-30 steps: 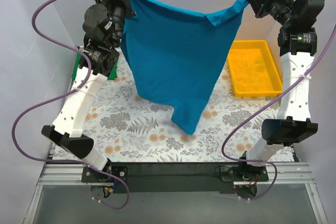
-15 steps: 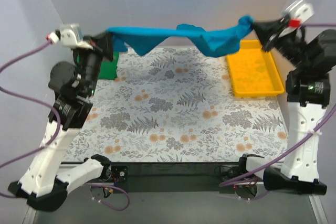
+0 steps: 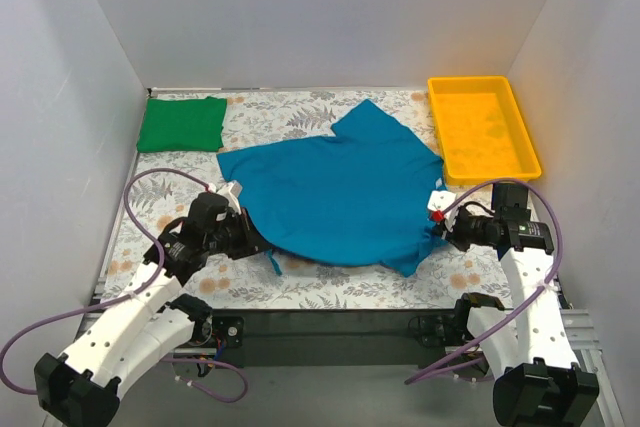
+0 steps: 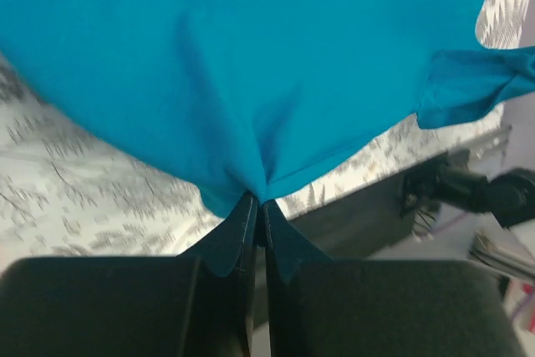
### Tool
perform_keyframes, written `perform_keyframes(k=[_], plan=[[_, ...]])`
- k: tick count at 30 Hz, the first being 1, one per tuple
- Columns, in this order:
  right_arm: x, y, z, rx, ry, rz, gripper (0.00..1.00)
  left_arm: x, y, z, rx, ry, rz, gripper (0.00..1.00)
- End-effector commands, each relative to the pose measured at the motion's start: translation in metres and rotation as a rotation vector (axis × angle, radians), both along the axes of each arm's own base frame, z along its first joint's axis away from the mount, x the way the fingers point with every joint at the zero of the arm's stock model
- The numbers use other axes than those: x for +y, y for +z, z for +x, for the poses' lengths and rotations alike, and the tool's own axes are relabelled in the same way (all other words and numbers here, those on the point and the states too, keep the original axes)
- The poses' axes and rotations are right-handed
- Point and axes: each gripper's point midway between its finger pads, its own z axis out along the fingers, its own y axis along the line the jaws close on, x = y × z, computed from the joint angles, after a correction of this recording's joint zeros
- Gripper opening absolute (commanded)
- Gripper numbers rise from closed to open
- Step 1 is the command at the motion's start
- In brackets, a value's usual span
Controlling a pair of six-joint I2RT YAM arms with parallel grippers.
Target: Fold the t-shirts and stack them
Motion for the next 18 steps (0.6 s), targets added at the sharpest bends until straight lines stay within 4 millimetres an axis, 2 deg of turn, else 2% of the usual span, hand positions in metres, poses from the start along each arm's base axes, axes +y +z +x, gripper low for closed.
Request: perform_keyframes(k=[1, 9, 10, 11, 12, 13, 14, 15, 17, 18], plan=[[-0.003, 0.004, -0.006, -0.063, 0.098, -0.073, 0.01, -0.009, -0.001, -0.045, 0.201, -0.053, -0.101, 0.0], [-0.014, -0.011, -0.025, -0.039, 0.146, -0.177, 0.01, -0.01, -0.023, -0.069, 0.333, -0.114, -0.084, 0.0], [-0.015, -0.013, -0.029, -0.023, 0.152, -0.184, 0.12, -0.009, -0.026, -0.073, 0.352, -0.126, -0.082, 0.02], [-0.017, -0.011, -0.03, -0.029, 0.153, -0.196, 0.26, -0.01, -0.029, -0.077, 0.376, -0.14, -0.08, 0.21], [-0.021, -0.01, -0.029, -0.028, 0.146, -0.22, 0.45, -0.011, -0.027, -0.083, 0.384, -0.176, -0.089, 0.32], [-0.023, -0.007, -0.027, -0.034, 0.134, -0.233, 0.6, -0.008, -0.026, -0.088, 0.4, -0.181, -0.078, 0.42], [-0.026, -0.002, -0.024, -0.044, 0.123, -0.246, 0.7, -0.007, -0.022, -0.089, 0.394, -0.187, -0.07, 0.53], [-0.028, 0.011, -0.017, -0.073, 0.099, -0.253, 0.72, -0.008, -0.004, -0.083, 0.344, -0.193, -0.077, 0.64], [-0.028, 0.026, -0.011, -0.092, 0.079, -0.243, 0.75, -0.003, 0.012, -0.078, 0.298, -0.182, -0.046, 0.67], [-0.024, 0.039, -0.006, -0.103, 0.058, -0.208, 0.75, -0.004, 0.032, -0.069, 0.239, -0.174, -0.049, 0.68]])
